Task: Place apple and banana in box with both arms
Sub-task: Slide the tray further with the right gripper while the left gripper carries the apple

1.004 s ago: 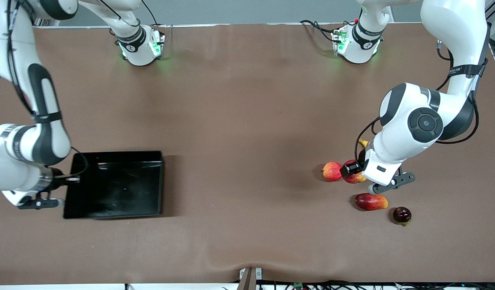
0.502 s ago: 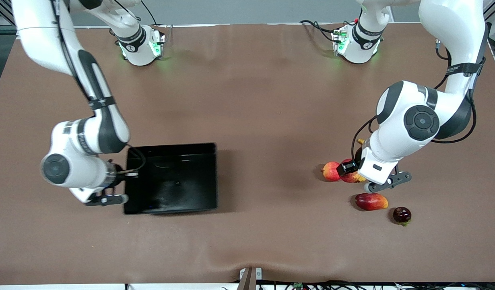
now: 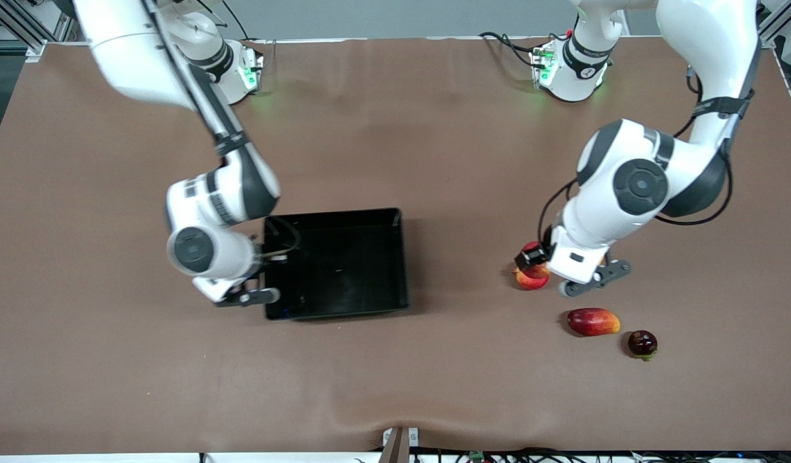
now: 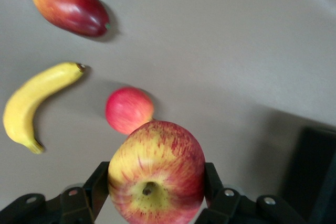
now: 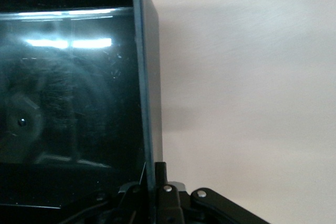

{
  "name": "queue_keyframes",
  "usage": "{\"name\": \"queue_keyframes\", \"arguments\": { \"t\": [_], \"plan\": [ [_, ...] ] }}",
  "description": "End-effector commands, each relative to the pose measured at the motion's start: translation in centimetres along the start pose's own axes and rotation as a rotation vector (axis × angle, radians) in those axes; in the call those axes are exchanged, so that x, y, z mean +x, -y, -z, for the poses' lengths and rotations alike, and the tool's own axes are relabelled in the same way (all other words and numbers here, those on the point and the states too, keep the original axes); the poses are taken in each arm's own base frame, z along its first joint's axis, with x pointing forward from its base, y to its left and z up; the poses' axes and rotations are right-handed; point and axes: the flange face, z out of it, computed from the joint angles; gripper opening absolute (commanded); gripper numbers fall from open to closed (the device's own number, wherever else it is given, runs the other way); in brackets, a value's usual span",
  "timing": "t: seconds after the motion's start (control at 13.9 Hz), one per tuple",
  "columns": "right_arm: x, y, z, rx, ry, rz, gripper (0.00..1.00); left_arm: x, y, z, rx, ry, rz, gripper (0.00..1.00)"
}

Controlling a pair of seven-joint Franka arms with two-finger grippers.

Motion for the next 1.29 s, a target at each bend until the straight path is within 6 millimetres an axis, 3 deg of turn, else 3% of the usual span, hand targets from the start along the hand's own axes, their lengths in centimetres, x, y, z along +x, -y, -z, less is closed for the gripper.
{"name": "queue_keyframes", "arguments": {
  "t": [0.0,0.29,0.36,0.43,0.5,0.65,0.72,0.93,1.22],
  "plan": [
    [-1.9,4.0,-0.6,0.014,-0.042,-0.094,0.00,-2.6,-2.9,0.0,0.012,-0.005,-0.027,0.00],
    [-3.5,7.8,-3.1,0.036,-0.106,-0.155,0.00,-5.6,-6.3,-1.6,-0.009,-0.007,-0.077,0.00],
    [-3.7,8.1,-3.5,0.036,-0.107,-0.156,0.09,-6.6,-7.5,-2.5,-0.015,-0.002,-0.057,0.00],
    [-3.7,8.1,-3.8,0.031,-0.100,-0.156,0.43,-7.8,-8.8,-3.4,-0.021,-0.005,-0.040,0.00],
    [-3.8,8.3,-4.0,0.029,-0.097,-0.152,0.99,-8.8,-9.8,-4.3,-0.022,-0.007,-0.024,0.00],
    [-3.9,8.3,-3.8,0.027,-0.093,-0.152,1.00,-10.1,-11.5,-6.2,-0.035,0.007,0.008,0.00],
    [-3.8,8.0,-3.3,0.028,-0.094,-0.155,1.00,-10.6,-12.7,-6.5,-0.060,0.000,0.018,0.00],
    [-3.5,6.3,-0.8,0.032,-0.096,-0.162,1.00,-12.1,-16.3,-10.0,-0.067,0.004,0.031,0.00],
    [-2.7,1.4,4.1,0.046,-0.117,-0.090,1.00,-13.7,-16.9,-16.6,0.031,-0.030,0.006,0.00]
  ]
}}
